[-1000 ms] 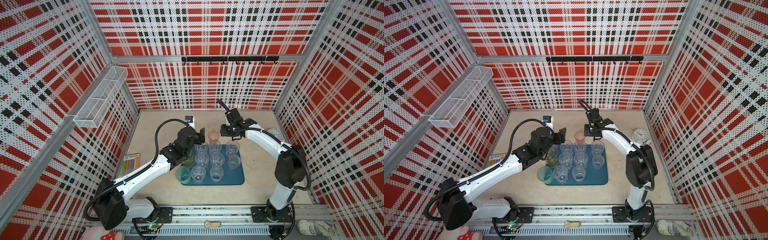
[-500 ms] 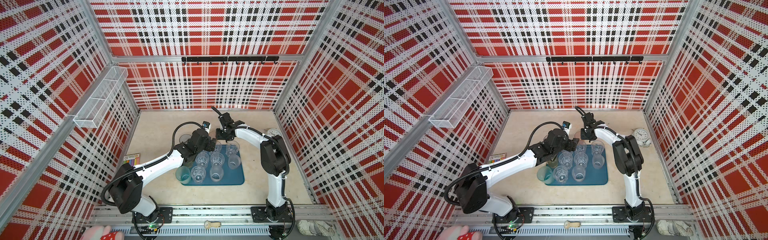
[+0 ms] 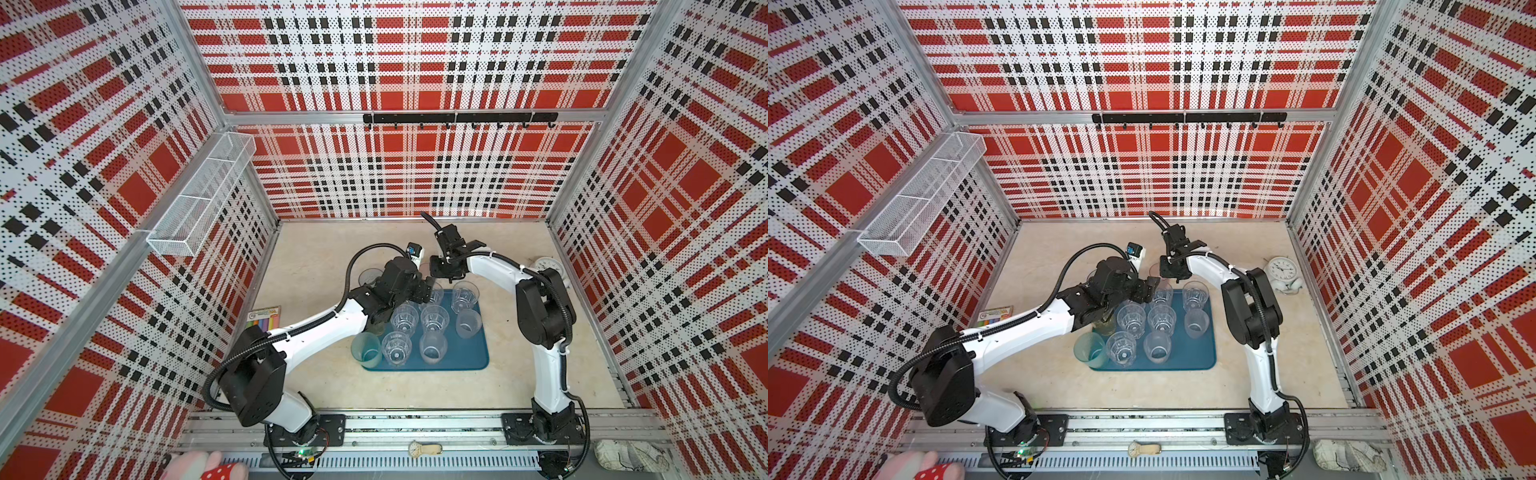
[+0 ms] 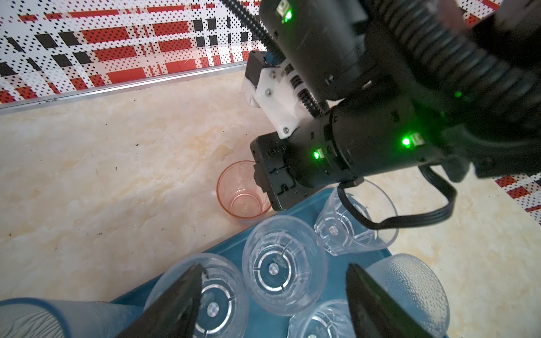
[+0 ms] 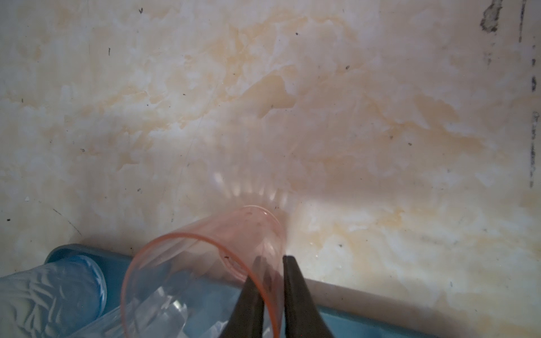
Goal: Place the glasses into the tray
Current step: Pick up the glass from the top-center of the table.
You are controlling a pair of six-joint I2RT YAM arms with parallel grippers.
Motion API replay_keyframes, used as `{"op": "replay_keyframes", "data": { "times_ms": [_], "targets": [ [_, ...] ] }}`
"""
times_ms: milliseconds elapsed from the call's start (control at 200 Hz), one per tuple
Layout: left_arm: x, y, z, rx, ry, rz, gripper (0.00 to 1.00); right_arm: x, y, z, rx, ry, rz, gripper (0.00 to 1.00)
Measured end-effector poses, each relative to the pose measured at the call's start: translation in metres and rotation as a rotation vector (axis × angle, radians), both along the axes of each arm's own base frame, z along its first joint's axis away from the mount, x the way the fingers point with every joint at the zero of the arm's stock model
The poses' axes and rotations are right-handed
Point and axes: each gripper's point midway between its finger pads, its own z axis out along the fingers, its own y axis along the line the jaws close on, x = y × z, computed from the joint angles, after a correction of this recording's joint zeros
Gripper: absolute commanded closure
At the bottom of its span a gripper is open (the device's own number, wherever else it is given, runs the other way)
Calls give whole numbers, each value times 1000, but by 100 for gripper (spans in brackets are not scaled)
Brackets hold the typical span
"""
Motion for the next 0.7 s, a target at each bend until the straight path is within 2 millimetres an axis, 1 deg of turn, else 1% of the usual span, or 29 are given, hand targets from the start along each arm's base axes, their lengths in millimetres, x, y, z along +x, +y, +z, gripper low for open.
{"op": "replay_keyframes", "data": {
  "times_ms": [90, 195, 291, 416, 491, 571, 656, 701],
  "targets": [
    [0, 0, 2, 2, -5, -2, 20, 2, 0, 8, -2, -12, 1, 87],
    [0, 1, 7, -7, -17, -1, 20, 4, -1, 27, 3, -46, 4, 88],
    [-1, 3, 15, -18, -30, 1, 20, 4, -2, 56, 13, -90, 10, 88],
    [-1, 7, 28, -38, -50, 6, 20, -1, -7, 105, 32, -172, 17, 88],
    [1, 9, 38, -55, -64, 10, 19, -10, -14, 135, 39, -220, 19, 88],
    [2, 13, 50, -75, -79, 13, 18, -27, -26, 163, 44, -268, 14, 89],
    [-1, 18, 65, -103, -93, 12, 16, -51, -41, 182, 41, -293, 7, 89],
    [-4, 22, 73, -120, -97, 12, 10, -63, -49, 187, 34, -297, 2, 89]
  ]
}}
